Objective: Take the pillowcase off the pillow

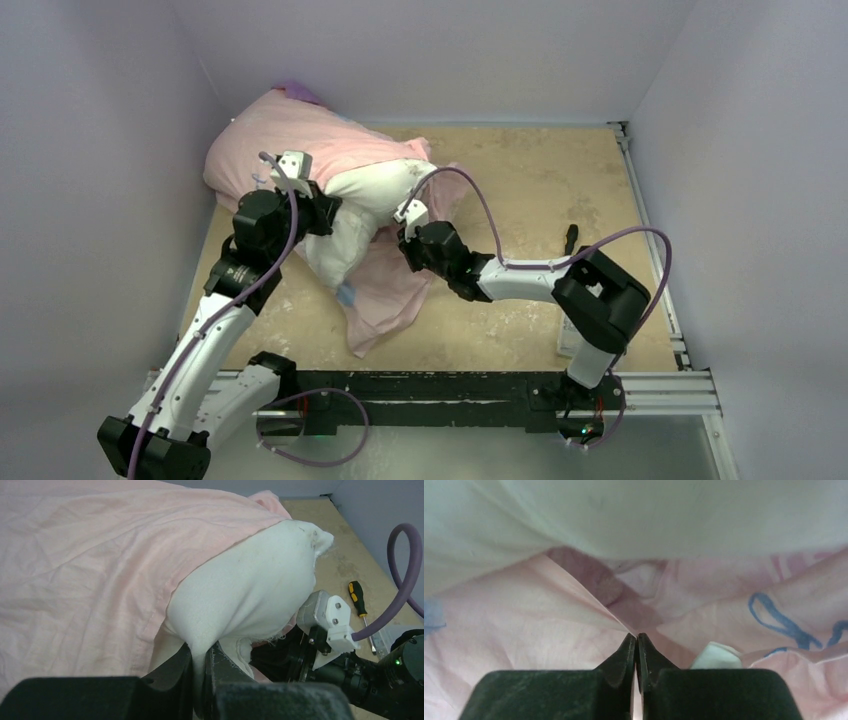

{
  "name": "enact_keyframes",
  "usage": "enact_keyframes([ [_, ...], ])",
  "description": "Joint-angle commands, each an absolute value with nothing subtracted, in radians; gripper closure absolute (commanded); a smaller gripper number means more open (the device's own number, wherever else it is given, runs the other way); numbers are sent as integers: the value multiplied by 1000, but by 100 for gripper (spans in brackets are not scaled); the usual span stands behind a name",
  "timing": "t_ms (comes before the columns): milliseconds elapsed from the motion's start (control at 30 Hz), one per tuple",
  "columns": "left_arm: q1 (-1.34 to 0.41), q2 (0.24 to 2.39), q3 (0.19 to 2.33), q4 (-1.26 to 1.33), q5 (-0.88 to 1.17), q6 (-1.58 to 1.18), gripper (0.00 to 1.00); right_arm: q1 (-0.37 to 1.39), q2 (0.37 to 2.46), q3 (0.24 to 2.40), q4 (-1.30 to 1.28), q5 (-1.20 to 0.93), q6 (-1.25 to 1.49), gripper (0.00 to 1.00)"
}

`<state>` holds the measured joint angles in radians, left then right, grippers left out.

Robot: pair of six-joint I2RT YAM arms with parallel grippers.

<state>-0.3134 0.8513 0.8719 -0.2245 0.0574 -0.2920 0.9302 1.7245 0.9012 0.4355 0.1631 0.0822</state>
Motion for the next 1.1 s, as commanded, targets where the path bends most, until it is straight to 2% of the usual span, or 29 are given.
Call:
enact_keyframes([
  [0, -301, 866, 898, -68, 169, -275, 100, 922, 1629, 931, 500, 240, 157, 89],
  [100, -301, 891, 902, -69, 213, -279, 100, 922, 1541, 872, 562, 187, 190, 68],
  [267, -301, 922, 904, -61, 278, -294, 100, 920, 1396, 790, 575, 241, 251, 49],
  [400, -301, 944, 904, -56, 325, -298, 100, 920, 1275, 756, 543, 249, 314, 29],
  [500, -301, 963, 911, -56, 362, -305, 98, 920, 1210, 760, 517, 194, 332, 20],
  [600, -301, 966, 924, -75, 370, -301, 66, 920, 1180, 792, 485, 143, 330, 12],
  [633, -301, 944, 934, -98, 319, -290, 47, 922, 1193, 822, 479, 152, 290, 8],
  [667, -301, 927, 932, -103, 284, -287, 42, 922, 1209, 837, 469, 144, 281, 6],
  [733, -301, 886, 923, -109, 201, -283, 35, 926, 1253, 868, 452, 123, 274, 4],
  [867, -301, 798, 896, -147, -58, -284, 29, 982, 1359, 947, 395, 167, 273, 2],
  [1000, -299, 737, 874, -221, -384, -304, 25, 1027, 1472, 1038, 277, 226, 303, 2],
  [1067, -299, 714, 866, -248, -477, -315, 25, 1047, 1518, 1062, 211, 261, 333, 2],
])
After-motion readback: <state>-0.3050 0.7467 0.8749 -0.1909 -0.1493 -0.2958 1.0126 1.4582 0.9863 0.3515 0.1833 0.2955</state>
